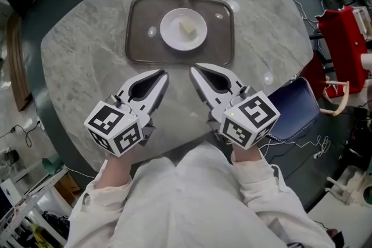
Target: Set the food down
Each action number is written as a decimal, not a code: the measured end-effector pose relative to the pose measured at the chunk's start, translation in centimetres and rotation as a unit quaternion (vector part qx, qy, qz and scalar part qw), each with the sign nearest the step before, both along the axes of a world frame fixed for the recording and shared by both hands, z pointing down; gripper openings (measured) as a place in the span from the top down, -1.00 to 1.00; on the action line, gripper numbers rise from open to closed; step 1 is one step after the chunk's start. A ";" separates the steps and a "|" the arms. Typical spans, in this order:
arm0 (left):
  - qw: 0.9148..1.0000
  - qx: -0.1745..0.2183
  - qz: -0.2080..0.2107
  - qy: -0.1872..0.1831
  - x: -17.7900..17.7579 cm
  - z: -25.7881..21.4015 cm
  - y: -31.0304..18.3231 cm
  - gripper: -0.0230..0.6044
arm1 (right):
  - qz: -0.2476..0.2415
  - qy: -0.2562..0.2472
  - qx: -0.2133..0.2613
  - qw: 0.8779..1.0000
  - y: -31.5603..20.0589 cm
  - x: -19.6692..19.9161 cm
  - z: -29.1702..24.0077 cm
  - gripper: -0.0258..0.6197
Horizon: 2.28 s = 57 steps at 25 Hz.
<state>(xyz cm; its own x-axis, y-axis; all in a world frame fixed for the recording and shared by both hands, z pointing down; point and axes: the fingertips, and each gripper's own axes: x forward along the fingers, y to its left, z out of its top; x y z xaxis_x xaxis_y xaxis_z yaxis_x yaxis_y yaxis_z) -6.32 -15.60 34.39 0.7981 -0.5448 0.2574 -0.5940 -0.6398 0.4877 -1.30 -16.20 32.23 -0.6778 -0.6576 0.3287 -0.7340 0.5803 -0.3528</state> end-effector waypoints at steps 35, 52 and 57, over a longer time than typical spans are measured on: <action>0.998 0.056 -0.038 -0.003 2.7 -8.3 8.0 0.85 | -0.052 -0.011 0.094 0.994 8.2 1.3 -8.0 0.91; 0.997 0.065 -0.048 0.001 2.4 -8.3 8.3 0.85 | -0.040 -0.015 0.108 0.993 8.6 1.2 -8.3 0.92; 0.997 0.066 -0.045 0.001 2.5 -8.5 8.4 0.85 | -0.043 -0.016 0.110 0.993 8.7 0.9 -8.4 0.92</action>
<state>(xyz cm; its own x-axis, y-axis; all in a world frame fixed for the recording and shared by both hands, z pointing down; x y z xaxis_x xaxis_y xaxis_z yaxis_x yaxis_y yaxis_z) -3.80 -7.23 25.93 0.7443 -0.6437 0.1780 -0.6518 -0.6418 0.4041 -0.43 -7.51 23.79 -0.7432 -0.6497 0.1596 -0.6679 0.7069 -0.2328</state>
